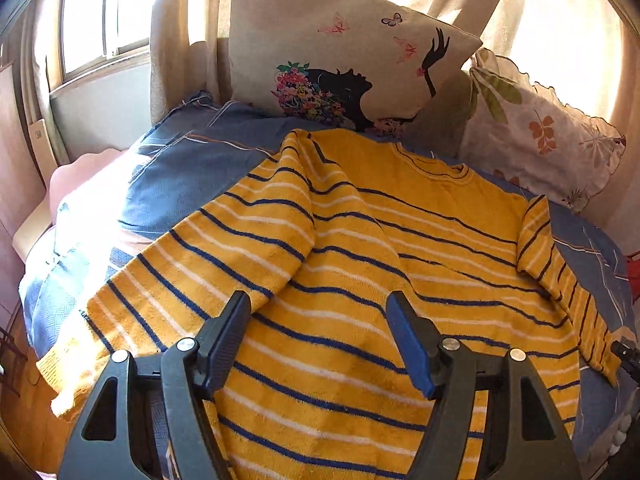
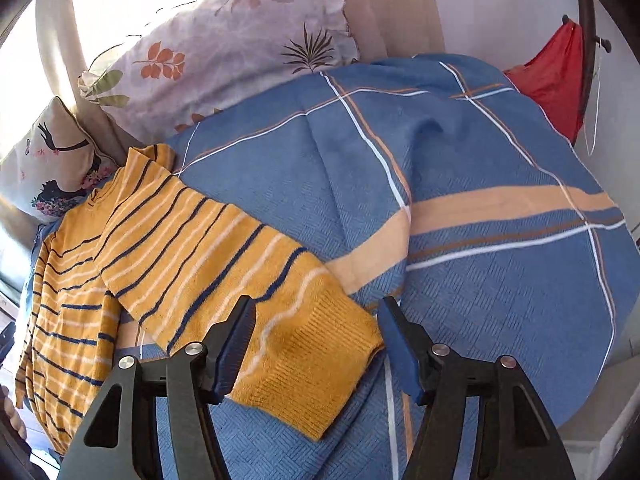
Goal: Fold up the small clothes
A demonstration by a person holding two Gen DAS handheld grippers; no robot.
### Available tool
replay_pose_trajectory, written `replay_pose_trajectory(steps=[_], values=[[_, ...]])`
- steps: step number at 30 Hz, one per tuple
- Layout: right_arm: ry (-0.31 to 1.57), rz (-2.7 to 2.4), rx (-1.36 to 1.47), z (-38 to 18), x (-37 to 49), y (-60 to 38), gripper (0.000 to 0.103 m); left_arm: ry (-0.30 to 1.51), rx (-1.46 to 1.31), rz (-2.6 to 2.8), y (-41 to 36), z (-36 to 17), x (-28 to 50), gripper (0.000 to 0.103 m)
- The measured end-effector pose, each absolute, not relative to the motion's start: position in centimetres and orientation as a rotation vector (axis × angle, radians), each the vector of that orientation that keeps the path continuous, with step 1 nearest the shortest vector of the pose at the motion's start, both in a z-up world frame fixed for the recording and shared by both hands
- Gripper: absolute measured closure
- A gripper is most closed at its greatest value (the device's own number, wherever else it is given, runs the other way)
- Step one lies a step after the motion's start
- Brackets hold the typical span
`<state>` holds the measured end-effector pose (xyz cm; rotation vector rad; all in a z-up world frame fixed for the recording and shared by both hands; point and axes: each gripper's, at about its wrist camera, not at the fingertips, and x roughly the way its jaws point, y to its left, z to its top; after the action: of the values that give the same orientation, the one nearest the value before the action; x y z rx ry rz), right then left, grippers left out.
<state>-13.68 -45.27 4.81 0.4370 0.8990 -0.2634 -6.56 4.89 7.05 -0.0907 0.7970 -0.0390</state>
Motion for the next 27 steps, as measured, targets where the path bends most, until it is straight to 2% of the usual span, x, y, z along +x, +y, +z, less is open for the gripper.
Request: replay_pose_trajectory(steps=[2, 6, 7, 8, 10, 15, 22, 27], values=[[0.883, -0.257, 0.455, 4.1, -14.1, -44.6, 0.027, 0.802, -0.07, -0.054, 4.1, 6.8, -7.2, 0.032], [0.872, -0.249, 0.384, 4.2, -14.0, -42.2, 0.031, 0.802, -0.069, -0.091, 3.2, 6.9, -8.0, 0.032], [0.881, -0.233, 0.362, 4.2, -13.8, -41.6, 0.044, 0.799, -0.068, -0.096, 3.2, 6.9, -8.2, 0.032], [0.89, -0.223, 0.335, 4.2, -13.7, -41.0, 0.069, 0.796, -0.067, -0.099, 3.2, 6.9, -8.4, 0.032], [0.895, -0.244, 0.256, 4.6, -13.8, -40.4, 0.092, 0.793, -0.071, -0.098, 3.4, 7.1, -8.6, 0.032], [0.787, -0.314, 0.359, 8.5, -15.4, -46.5, 0.093, 0.784, -0.116, -0.086, 4.5, 7.6, -8.8, 0.032], [0.656, -0.664, 0.357, 15.1, -16.1, -57.5, 0.094, 0.761, -0.172, -0.064, 6.7, 7.8, -8.8, 0.032], [0.649, -0.575, 0.336, 17.6, -12.7, -54.8, 0.094, 0.771, -0.199, -0.028, 8.5, 7.5, -8.2, 0.032]])
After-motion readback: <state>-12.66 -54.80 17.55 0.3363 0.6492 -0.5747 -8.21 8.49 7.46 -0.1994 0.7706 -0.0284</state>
